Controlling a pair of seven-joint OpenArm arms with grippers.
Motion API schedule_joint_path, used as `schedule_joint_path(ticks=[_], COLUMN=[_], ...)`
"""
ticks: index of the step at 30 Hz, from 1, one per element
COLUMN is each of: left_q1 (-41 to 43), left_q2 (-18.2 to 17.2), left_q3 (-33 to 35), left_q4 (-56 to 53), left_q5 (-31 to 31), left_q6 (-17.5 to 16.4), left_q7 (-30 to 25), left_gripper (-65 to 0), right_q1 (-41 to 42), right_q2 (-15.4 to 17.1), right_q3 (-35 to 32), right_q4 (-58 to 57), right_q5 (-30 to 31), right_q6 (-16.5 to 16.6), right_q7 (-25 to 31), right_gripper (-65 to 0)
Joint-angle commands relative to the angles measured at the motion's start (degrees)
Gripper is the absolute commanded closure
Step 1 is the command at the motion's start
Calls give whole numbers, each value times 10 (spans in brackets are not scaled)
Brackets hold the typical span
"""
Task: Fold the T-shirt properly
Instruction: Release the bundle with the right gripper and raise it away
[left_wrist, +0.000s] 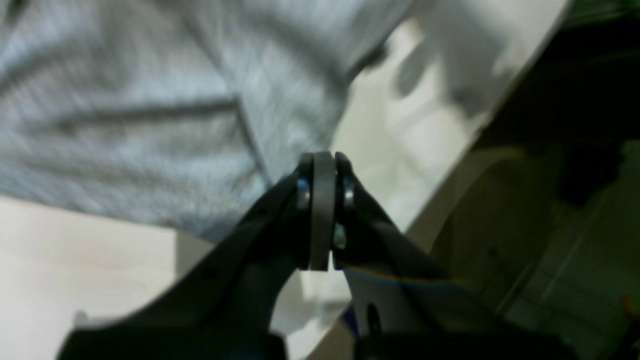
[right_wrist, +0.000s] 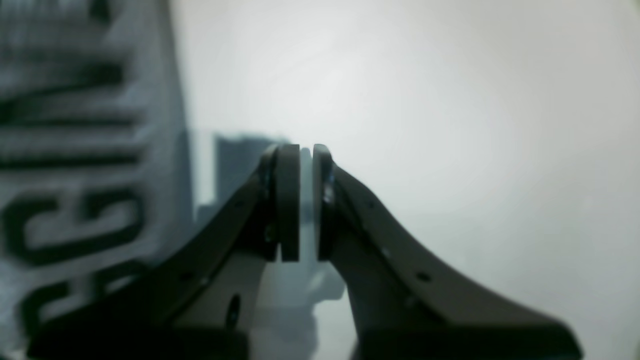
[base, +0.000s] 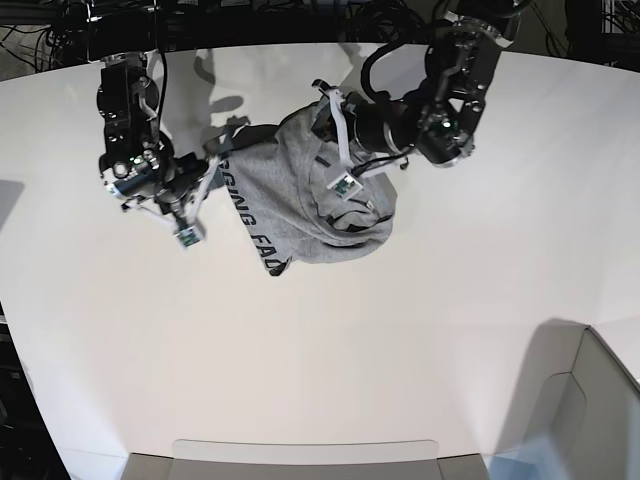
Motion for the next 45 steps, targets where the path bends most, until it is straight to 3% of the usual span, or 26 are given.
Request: schedule_joint_path(ticks=[1, 3, 6, 12, 15, 19, 26, 28, 31, 35, 39, 42, 45], left_q1=[-6, -23, -49, -110, -141, -159, -130, -113, -94, -84, -66, -65, -66], left_q2=[1, 1, -2, 21, 44, 65, 79, 86, 88, 67, 51, 50, 50], left_q3=[6, 7, -4, -145, -215, -238, -232, -227, -176, -41, 55, 76, 52], left_q4=[-14, -56, -126, -245, -273, -258, -127, -78, -22, -9, -10, -44, -109], left_q5=[5, 22, 49, 59, 59, 58, 57, 56, 56, 58, 58, 61, 61], left_q6=[0, 0, 0, 0, 0, 0, -1, -3, -3, -3, -3, -1, 0], left_q7=[-6, -6, -39, -97, -114, -111, -111, -111, -109, -69, -84, -95, -107], left_gripper=[0, 0, 0, 0, 0, 0, 0, 0, 0, 0, 0, 0, 0], right_q1=[5, -4, -20, -87, -113, -134, -116, -85, -23, 76, 154, 179, 179], right_q2=[0, -2, -1, 15, 31, 46, 13, 7, 7, 2, -15, -23, -24], right_q3=[-13, -38, -89, -216, -240, -196, 38, 91, 109, 109, 109, 82, 15], right_q4=[9, 15, 37, 132, 165, 178, 177, 169, 125, 9, -103, -159, -189], right_q5=[4, 4, 4, 4, 4, 4, 5, 4, 4, 4, 4, 4, 4], right_q6=[21, 43, 46, 46, 44, 43, 43, 44, 43, 42, 42, 42, 42], right_q7=[10, 10, 10, 60, 76, 78, 78, 77, 76, 78, 80, 104, 119], right_gripper=[-47, -47, -47, -36, -13, -4, -4, -4, -4, -4, -3, -4, -4])
